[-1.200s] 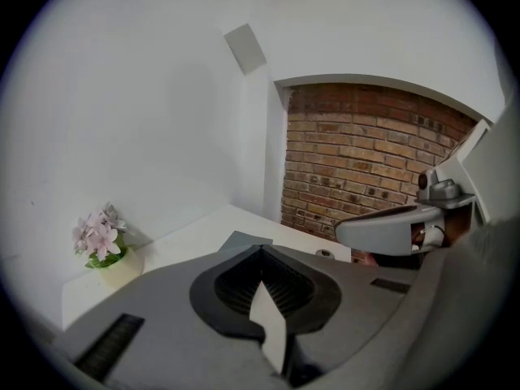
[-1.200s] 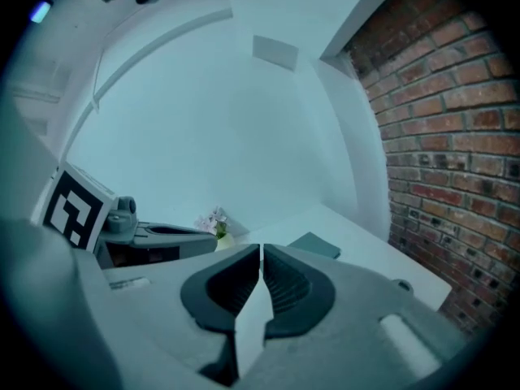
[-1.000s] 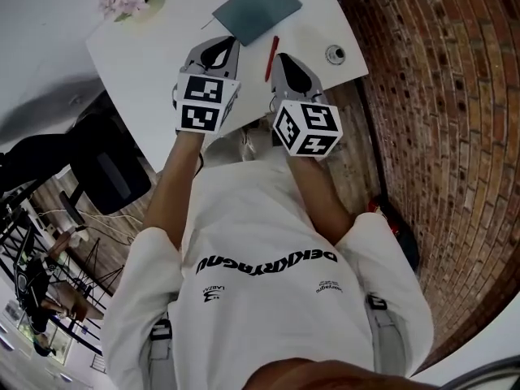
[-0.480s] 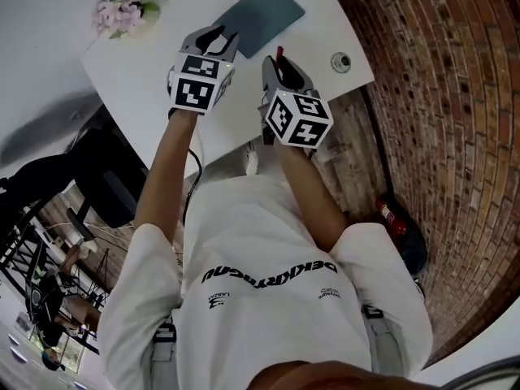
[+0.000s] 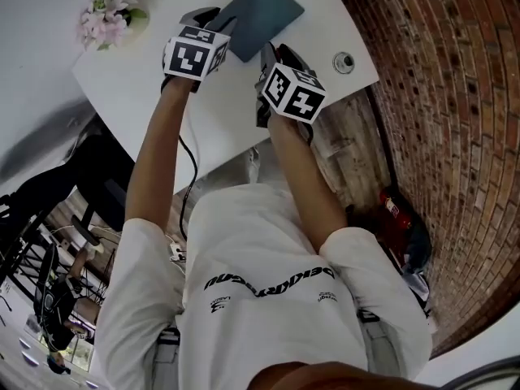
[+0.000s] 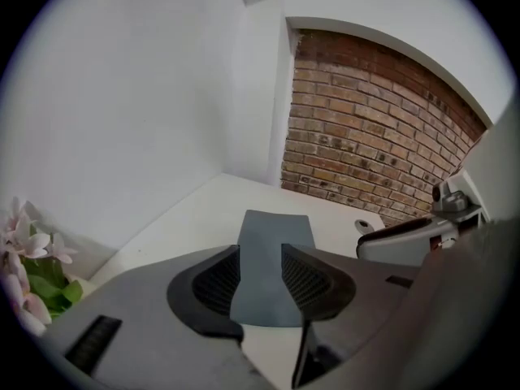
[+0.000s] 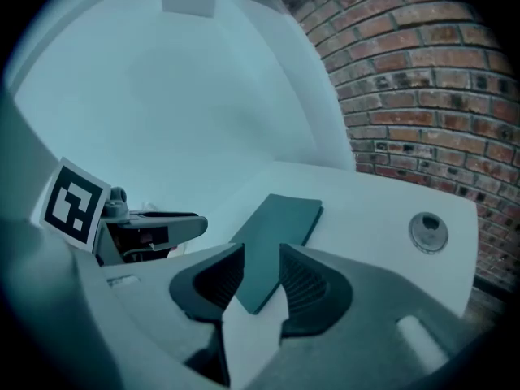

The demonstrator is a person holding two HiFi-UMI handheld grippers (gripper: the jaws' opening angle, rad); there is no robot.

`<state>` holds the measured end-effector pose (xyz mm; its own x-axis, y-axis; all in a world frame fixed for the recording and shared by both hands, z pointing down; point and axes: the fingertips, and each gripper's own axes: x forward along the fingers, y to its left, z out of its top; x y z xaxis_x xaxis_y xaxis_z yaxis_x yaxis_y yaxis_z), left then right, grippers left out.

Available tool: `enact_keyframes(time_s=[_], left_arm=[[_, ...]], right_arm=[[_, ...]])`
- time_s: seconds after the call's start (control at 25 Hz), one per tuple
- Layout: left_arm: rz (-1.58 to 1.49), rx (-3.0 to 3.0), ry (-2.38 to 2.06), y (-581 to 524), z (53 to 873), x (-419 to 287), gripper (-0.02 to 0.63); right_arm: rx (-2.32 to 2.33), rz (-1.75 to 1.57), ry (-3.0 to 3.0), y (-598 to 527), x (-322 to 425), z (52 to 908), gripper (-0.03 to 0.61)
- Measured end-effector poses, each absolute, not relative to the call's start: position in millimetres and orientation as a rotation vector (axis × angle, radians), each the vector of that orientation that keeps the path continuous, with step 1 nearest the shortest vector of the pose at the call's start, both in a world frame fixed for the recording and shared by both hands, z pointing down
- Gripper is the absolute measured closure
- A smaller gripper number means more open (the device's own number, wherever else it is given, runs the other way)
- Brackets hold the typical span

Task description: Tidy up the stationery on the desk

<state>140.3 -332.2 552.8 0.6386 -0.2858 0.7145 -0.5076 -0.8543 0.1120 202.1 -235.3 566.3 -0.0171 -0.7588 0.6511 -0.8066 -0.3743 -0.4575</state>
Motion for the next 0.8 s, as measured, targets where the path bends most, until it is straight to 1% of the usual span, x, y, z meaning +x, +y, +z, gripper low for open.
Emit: enact_keyframes(time_s=[0.2, 0.48, 0.8], left_arm=[[1.075, 2.539, -0.603, -353, 580, 150, 0.458], [1.124, 2.509, -0.520, -371, 614, 164, 0.432], [1.142, 2.440, -0.452, -378, 646, 173, 0.422]], right_arm=[[2.165, 1.417, -1.667, -247, 214, 588, 0.441], [2.144, 1.469, -1.577, -255, 221, 618, 0.422], [2.119, 1.531, -1.492, -266, 223, 638, 0.410]])
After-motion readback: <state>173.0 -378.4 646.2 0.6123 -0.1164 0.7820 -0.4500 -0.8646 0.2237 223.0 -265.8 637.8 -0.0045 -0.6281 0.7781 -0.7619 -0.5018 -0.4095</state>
